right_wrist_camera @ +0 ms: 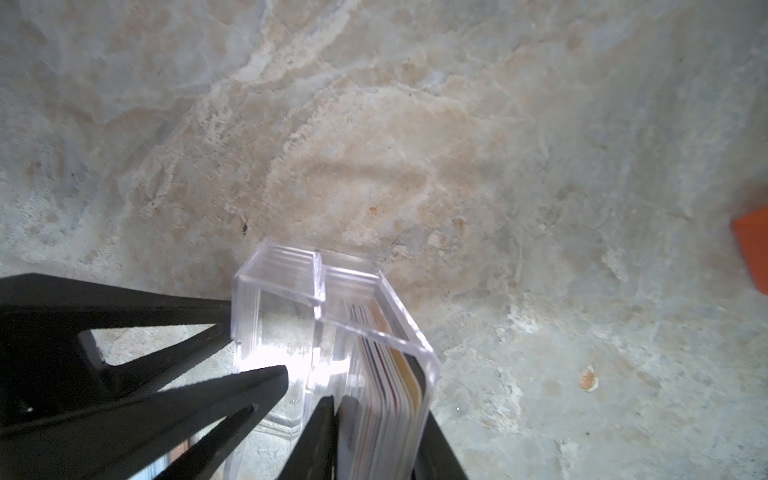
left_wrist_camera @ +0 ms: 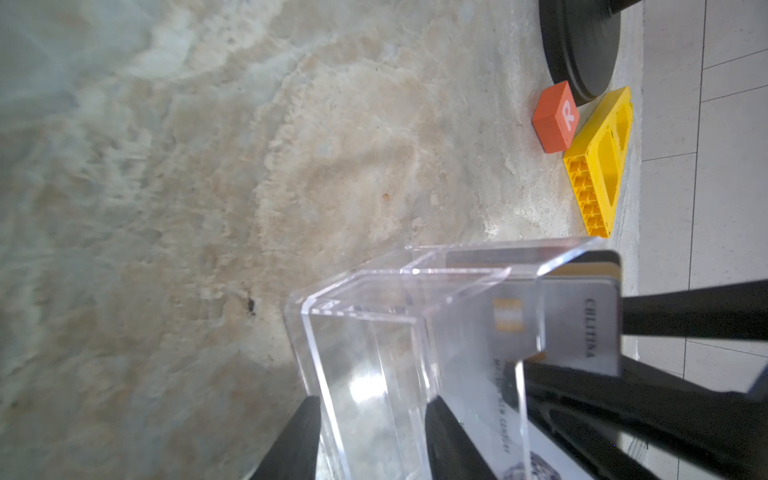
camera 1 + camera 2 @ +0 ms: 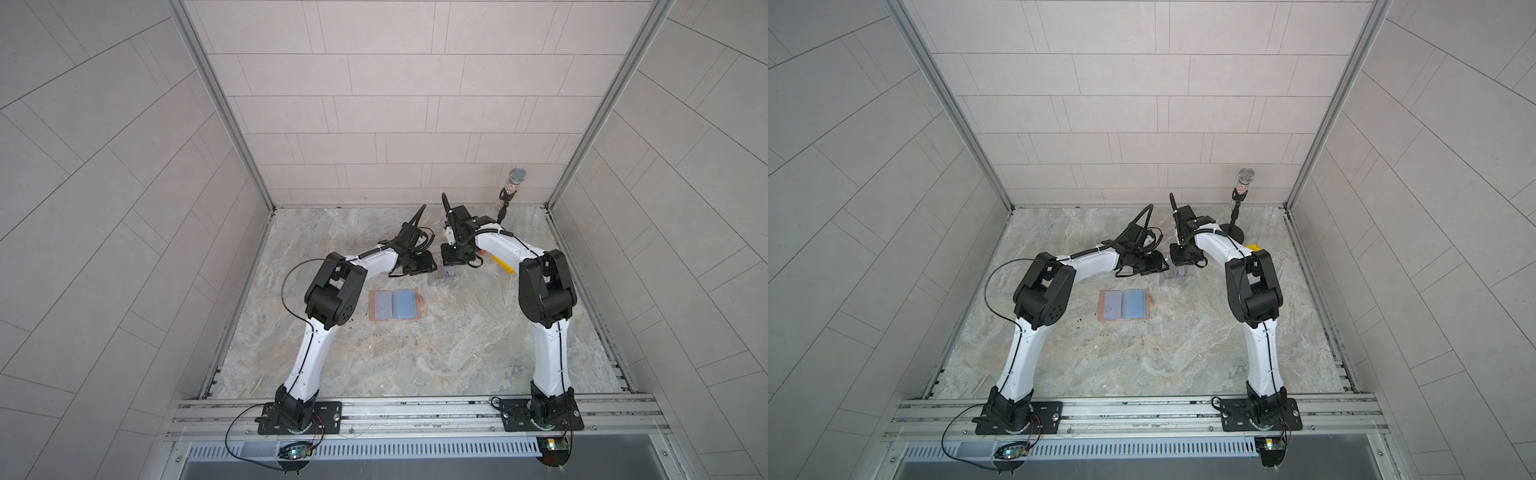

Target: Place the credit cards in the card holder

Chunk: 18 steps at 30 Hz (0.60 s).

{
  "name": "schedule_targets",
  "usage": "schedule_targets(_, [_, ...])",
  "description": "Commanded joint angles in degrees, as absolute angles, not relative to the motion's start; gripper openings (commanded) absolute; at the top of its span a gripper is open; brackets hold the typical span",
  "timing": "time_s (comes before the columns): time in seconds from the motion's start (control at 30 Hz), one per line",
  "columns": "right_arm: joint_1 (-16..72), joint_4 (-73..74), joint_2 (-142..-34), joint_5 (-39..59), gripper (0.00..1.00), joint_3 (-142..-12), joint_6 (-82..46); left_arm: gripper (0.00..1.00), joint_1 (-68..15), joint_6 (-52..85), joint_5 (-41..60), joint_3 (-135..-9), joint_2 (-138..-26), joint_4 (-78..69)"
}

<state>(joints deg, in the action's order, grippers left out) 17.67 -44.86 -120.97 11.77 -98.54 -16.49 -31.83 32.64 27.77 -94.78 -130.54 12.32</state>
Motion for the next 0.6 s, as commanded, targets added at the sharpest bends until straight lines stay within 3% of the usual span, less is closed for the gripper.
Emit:
schedule_targets(0.0, [15.82,-49.18,-117.45,6.59,0.30,-98.59,-16.17,0.45,-30.49,31.97,23.66,-92.03,-131.31,18.72])
schedule_targets(0.57, [15.91,-50.01,-116.37,6.32,0.30,-98.92,-15.82,0.45,-30.42,31.92,23.38,-91.71,-131.17,18.72])
